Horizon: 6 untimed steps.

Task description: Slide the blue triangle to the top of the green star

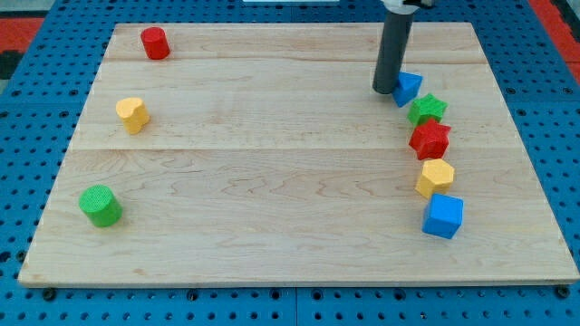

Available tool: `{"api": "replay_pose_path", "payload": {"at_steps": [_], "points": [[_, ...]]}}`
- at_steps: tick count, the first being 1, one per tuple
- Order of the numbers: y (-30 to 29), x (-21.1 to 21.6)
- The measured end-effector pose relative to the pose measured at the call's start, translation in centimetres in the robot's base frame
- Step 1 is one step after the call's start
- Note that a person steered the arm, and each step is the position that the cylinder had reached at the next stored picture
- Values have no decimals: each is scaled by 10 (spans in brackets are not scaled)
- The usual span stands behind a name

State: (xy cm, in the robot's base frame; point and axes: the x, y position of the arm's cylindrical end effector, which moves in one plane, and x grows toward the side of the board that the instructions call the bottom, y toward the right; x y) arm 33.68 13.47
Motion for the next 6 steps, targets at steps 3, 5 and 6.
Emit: {"api": "replay_pose_path", "payload": {"at_steps": [3,5,6], "points": [[20,0],[-61,7],[-153,25]]}}
